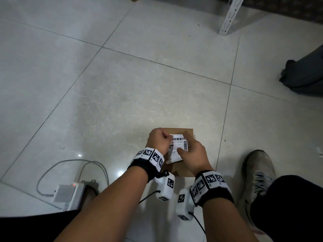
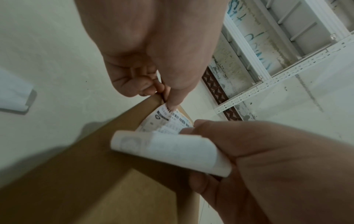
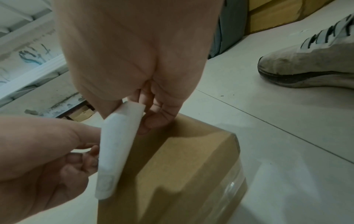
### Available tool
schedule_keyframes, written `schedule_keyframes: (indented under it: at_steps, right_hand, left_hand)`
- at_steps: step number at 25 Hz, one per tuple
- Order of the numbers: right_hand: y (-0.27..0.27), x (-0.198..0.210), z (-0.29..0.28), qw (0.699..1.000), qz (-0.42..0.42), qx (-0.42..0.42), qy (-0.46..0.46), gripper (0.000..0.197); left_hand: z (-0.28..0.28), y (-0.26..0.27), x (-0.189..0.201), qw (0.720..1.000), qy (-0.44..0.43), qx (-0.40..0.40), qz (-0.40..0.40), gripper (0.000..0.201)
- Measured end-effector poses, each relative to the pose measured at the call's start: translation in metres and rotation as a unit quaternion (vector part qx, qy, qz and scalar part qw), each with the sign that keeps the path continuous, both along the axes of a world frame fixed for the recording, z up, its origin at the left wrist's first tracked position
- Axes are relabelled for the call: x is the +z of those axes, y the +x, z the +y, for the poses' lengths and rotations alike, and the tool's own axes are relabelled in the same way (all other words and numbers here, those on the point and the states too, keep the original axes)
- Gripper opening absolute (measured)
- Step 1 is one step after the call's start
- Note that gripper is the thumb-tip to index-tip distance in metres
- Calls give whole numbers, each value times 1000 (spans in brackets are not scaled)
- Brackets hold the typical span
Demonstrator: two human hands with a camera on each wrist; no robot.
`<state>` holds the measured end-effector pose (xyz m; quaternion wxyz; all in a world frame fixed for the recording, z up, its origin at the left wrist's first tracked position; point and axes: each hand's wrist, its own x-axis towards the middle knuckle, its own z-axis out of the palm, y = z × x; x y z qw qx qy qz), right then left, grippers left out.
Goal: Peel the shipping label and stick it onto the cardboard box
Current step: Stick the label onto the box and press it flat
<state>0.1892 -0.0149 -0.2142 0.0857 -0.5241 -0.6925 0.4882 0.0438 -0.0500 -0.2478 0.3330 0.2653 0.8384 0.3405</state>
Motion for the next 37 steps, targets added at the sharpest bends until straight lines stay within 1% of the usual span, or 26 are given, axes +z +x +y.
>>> schedule_keyframes:
  at_steps: [2, 5, 7, 10, 12, 16, 18, 20, 21, 24, 26, 28, 30, 32, 34, 37]
  right_hand:
    - [1, -4, -1, 1000, -12, 9, 12, 68]
    - [-1, -12, -1, 999, -29, 18, 22, 63]
    - [-1, -15, -1, 999, -32, -2, 25, 60]
    - [0, -14, -4, 998, -31, -31, 34, 57]
    - [-1, -13, -6, 997, -43, -55, 34, 55]
    - [3, -12, -11, 984, -134, -121, -10, 65]
    - [10, -12, -14, 978, -144, -139, -51, 71]
    - [18, -14, -15, 971, -133, -173, -102, 76]
    - [21, -15, -16, 966, -124, -186, -128, 78]
    - [30, -18, -20, 957, -85, -207, -183, 84]
    - [34, -22, -25, 955, -57, -217, -194, 81]
    - [40, -25, -31, 953, -46, -220, -204, 74]
    - [44, -22, -38, 948, -19, -224, -226, 54]
    - [46, -19, -44, 936, 27, -233, -263, 37]
    - [49, -18, -48, 931, 63, -222, -282, 31]
    - [50, -18, -48, 933, 103, -200, -281, 26]
  left_hand:
    - [1, 1, -2, 1000, 1, -2, 12, 10]
    - [-2, -2, -4, 1000, -2, 4, 8, 10]
    - [-4, -6, -5, 1000, -14, 10, -2, 12]
    - [-5, -10, -4, 999, -41, 24, -14, 23]
    - [-6, -12, -1, 997, -53, 55, -10, 34]
    - [-8, -12, -3, 995, -50, 71, -40, 43]
    - [-10, -11, -9, 993, -36, 88, -68, 51]
    - [-14, -10, -13, 991, -24, 102, -87, 56]
    - [-16, -10, -15, 991, -22, 102, -84, 53]
    - [-23, -8, -13, 993, -25, 91, -67, 35]
    - [-27, -4, -12, 992, -27, 85, -84, 33]
    - [-33, 3, -13, 991, -41, 66, -114, 40]
    - [-41, 11, -14, 986, -70, 21, -152, 55]
    - [-49, 15, -16, 982, -99, -30, -159, 67]
    - [-55, 14, -18, 980, -102, -60, -160, 73]
    - [-62, 5, -18, 975, -98, -70, -186, 82]
